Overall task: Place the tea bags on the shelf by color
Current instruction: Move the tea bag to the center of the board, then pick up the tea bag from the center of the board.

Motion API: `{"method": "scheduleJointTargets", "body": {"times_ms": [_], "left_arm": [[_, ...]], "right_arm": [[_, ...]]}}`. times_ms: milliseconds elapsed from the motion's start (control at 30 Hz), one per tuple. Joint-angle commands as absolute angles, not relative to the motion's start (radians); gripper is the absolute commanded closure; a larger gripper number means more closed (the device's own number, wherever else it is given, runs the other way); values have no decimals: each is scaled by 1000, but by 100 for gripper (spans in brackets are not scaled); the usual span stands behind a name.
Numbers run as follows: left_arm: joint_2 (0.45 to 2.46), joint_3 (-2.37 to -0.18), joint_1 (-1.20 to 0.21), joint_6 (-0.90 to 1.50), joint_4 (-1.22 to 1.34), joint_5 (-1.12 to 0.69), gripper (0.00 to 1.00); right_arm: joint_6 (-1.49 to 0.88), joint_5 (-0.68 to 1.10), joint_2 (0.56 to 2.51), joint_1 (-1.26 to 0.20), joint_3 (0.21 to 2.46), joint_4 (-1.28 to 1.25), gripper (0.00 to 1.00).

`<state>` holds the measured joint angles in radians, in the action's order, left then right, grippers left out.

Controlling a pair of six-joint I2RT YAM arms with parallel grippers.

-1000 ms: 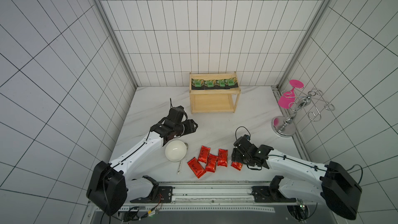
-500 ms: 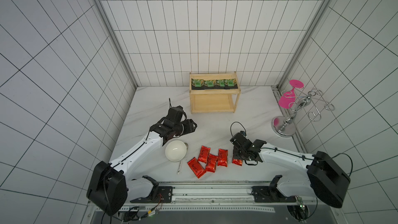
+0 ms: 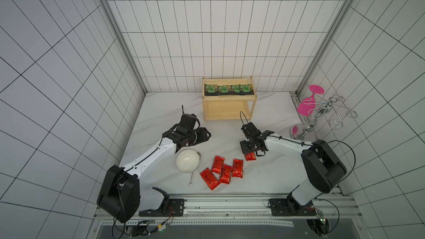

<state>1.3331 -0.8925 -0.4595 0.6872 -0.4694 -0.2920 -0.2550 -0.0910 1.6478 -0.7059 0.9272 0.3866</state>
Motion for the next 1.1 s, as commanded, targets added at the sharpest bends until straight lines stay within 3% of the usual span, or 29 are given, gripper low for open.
{"method": "scheduleJointTargets", "body": {"times_ms": [0,333,667,1067], "left_arm": [[1368,-931,-485,693,-443,-308,43],[1544,-1055,-598,689,-398,-346,43],[1743,-1208,-668,672,-371,-428,37],[1854,-1254,-704,645,-326,-506,35]], "right_arm": [[-148,-117,1645,-695,996,399,28],[-297,-166,1337,-732,754,366,19],[-421,-133,1260,-746,597,317,14],[-623,-188,1199,-671,506,314,24]]}}
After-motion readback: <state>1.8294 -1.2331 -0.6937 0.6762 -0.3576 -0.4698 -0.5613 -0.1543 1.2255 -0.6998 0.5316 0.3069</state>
